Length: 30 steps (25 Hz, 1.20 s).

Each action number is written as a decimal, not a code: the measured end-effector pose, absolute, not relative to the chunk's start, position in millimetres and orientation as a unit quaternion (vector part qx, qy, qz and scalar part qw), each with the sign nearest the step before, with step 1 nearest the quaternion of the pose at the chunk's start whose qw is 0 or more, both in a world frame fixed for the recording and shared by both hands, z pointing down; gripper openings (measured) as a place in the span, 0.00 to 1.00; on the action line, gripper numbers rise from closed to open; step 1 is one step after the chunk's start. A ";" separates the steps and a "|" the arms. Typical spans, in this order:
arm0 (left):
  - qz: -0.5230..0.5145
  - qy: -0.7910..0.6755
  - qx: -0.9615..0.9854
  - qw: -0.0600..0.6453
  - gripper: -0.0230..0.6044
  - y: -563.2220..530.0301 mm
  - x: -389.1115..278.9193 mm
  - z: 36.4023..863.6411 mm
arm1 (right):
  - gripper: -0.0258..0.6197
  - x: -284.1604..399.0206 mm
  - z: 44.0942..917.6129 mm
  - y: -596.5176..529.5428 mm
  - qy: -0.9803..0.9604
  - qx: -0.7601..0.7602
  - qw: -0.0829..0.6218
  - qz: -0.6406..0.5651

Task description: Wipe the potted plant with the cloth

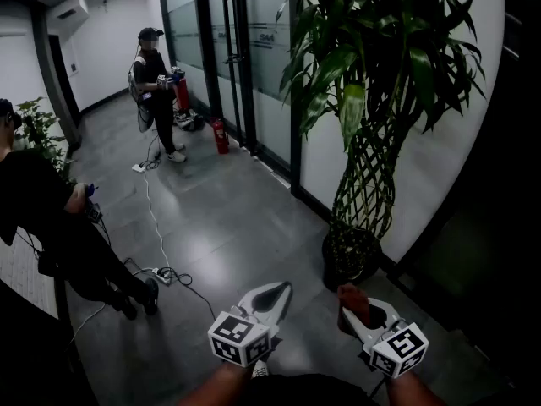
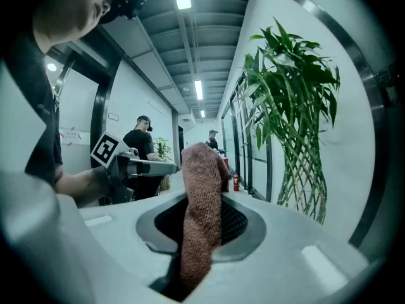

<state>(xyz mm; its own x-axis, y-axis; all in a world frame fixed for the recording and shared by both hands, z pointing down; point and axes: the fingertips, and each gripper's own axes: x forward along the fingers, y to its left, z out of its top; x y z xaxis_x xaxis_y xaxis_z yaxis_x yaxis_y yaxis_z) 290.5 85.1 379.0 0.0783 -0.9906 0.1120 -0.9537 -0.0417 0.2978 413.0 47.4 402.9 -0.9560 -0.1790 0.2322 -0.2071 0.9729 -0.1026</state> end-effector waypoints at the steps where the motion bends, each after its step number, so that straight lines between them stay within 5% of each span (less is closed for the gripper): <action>1: -0.067 -0.675 0.720 0.144 0.07 82.4 277.1 376.3 | 0.14 397.4 399.2 43.9 -0.988 0.096 0.108 0.059; 15: -0.065 -0.667 0.729 0.138 0.07 93.2 118.3 376.1 | 0.14 227.9 376.6 58.5 -0.986 0.110 0.124 -0.014; 30: -0.026 -0.618 0.778 0.114 0.07 7.1 90.3 376.1 | 0.14 183.3 387.6 -9.7 -0.983 0.164 0.086 -0.010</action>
